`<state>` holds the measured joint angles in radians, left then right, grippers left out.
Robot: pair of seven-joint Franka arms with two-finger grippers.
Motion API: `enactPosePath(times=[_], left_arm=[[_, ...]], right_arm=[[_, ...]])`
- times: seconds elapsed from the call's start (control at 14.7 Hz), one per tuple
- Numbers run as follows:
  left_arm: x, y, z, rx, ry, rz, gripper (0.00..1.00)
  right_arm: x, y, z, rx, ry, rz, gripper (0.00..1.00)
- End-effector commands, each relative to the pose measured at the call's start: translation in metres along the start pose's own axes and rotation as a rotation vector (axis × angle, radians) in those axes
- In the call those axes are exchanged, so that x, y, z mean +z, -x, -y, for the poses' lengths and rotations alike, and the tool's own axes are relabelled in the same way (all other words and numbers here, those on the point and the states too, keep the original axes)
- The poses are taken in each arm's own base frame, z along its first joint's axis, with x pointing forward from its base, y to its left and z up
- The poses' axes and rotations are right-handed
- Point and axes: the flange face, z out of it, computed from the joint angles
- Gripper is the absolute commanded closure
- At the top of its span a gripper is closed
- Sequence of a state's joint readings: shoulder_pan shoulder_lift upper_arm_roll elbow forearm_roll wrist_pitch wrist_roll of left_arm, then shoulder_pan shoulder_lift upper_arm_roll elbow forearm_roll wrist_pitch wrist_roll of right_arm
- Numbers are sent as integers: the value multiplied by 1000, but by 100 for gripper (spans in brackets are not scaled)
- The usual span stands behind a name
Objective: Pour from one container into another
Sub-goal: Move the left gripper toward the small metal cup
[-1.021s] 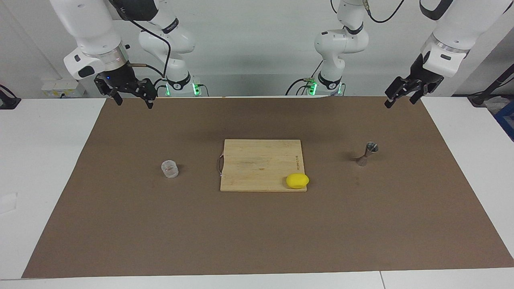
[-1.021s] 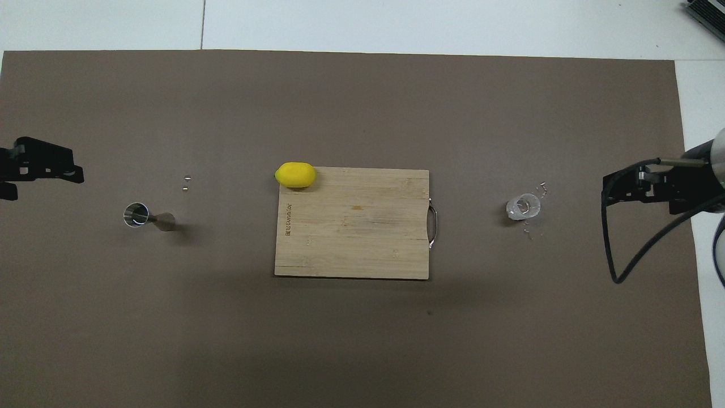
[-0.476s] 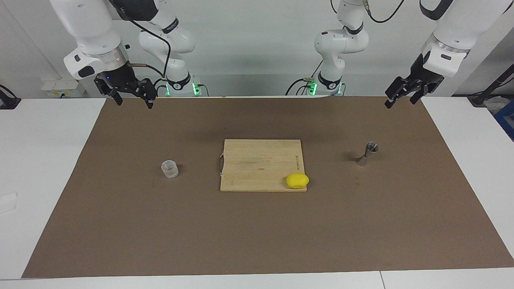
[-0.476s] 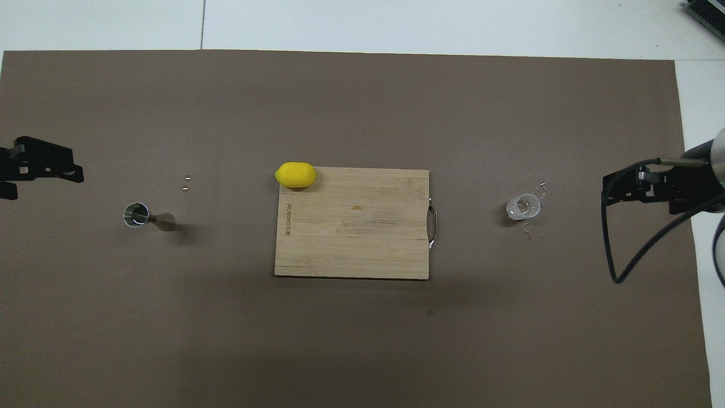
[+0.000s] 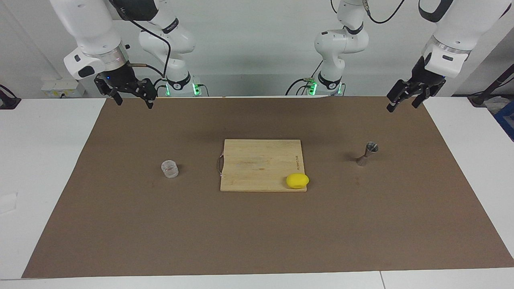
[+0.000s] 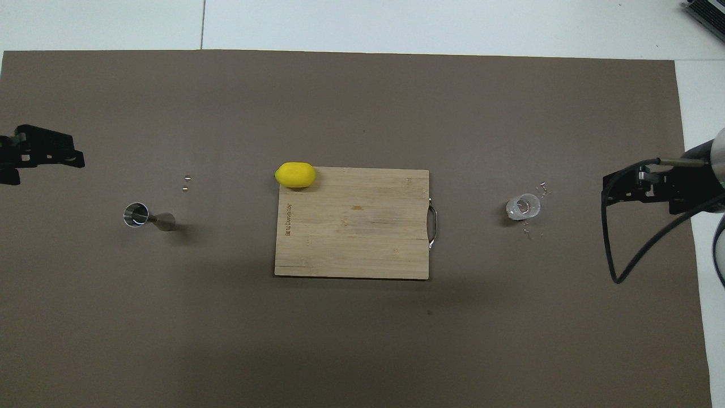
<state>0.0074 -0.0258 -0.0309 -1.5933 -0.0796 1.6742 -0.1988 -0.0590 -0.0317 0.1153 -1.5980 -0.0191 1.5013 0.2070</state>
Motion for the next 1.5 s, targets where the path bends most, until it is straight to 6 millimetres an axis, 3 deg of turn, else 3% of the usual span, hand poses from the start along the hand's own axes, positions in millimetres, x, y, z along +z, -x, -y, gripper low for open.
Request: enactPosePath(times=[0.0,0.34,0.75,0.88,1.16,1.43], left_arm=[[12,4,8,3,-6,-91,0],[28,-13,12,-7,4,-151,0],[82,-51,15,-23,10,-193,0],[86,-57,28,-43,9,-209,0],[91,-60,35,-66,8,-205,0],[95,-60,32,-50,13,-235,0]], right_arm=[[-1,5,-3,11,-22,-7,0],[-1,5,-3,11,-22,-7,0],[-1,5,-3,11,-22,-7,0],[-1,5,-3,11,-22,-7,0],[-1,5,-3,11,-22,-7,0],[-1,5,-3,11,-22,-7,0]])
